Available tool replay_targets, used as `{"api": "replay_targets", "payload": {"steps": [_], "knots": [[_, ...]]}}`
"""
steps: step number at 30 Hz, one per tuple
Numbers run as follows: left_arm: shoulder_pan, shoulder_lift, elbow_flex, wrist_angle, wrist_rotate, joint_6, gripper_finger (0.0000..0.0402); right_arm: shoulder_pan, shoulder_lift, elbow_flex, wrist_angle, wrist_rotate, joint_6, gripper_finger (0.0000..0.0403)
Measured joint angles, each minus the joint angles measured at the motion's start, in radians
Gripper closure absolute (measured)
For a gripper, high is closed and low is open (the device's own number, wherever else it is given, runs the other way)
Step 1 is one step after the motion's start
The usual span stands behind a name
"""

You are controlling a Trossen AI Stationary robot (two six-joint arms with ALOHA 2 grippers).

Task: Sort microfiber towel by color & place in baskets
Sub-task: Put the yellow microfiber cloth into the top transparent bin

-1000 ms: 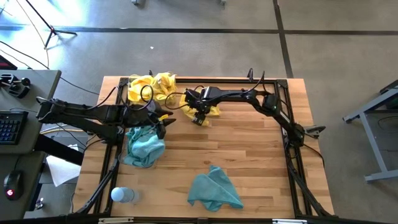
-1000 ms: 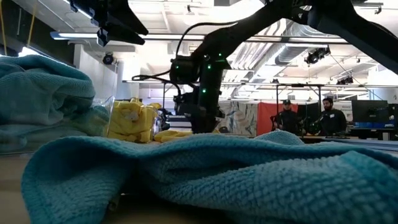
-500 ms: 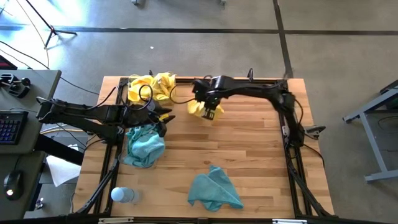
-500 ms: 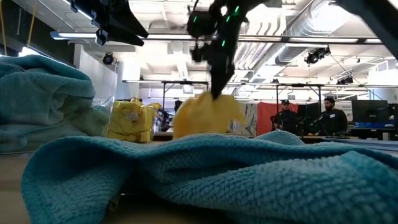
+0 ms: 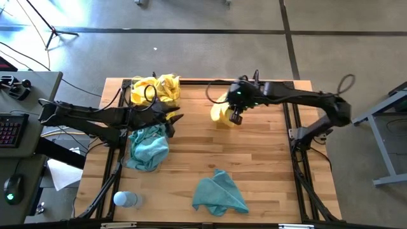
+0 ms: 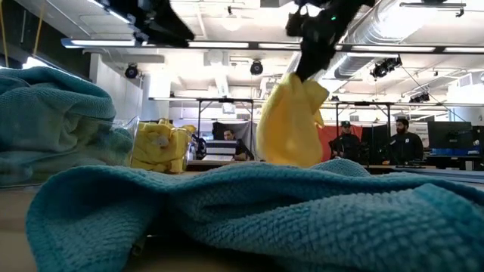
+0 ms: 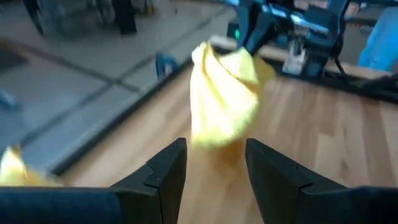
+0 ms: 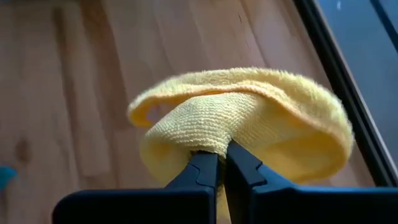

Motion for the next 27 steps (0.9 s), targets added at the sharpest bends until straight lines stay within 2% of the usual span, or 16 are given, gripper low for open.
{"api": "replay_targets", "payload": {"steps": [6, 10, 15, 19, 22, 27], "knots": [[0.063, 0.118, 0.054, 0.183, 0.058, 0.188, 0.0249, 0.015, -0.118, -0.125, 0.178, -0.044, -0.033, 0.0401], [0.104, 0.226, 0.153, 0.18, 0.125, 0.258, 0.0249, 0.05, -0.122, -0.126, 0.259, -0.047, -0.049, 0.0401], [0.152, 0.365, 0.295, 0.182, 0.255, 0.314, 0.0249, 0.101, -0.093, -0.126, 0.367, -0.046, -0.101, 0.0402], [0.176, 0.456, 0.386, 0.181, 0.355, 0.323, 0.0249, 0.124, -0.083, -0.126, 0.434, -0.004, -0.09, 0.0402], [0.181, 0.503, 0.425, 0.17, 0.429, 0.323, 0.0249, 0.127, -0.085, -0.126, 0.472, 0.027, -0.08, 0.0402], [0.181, 0.538, 0.44, 0.139, 0.453, 0.323, 0.0249, 0.128, -0.09, -0.127, 0.496, 0.027, -0.082, 0.0402]]}}
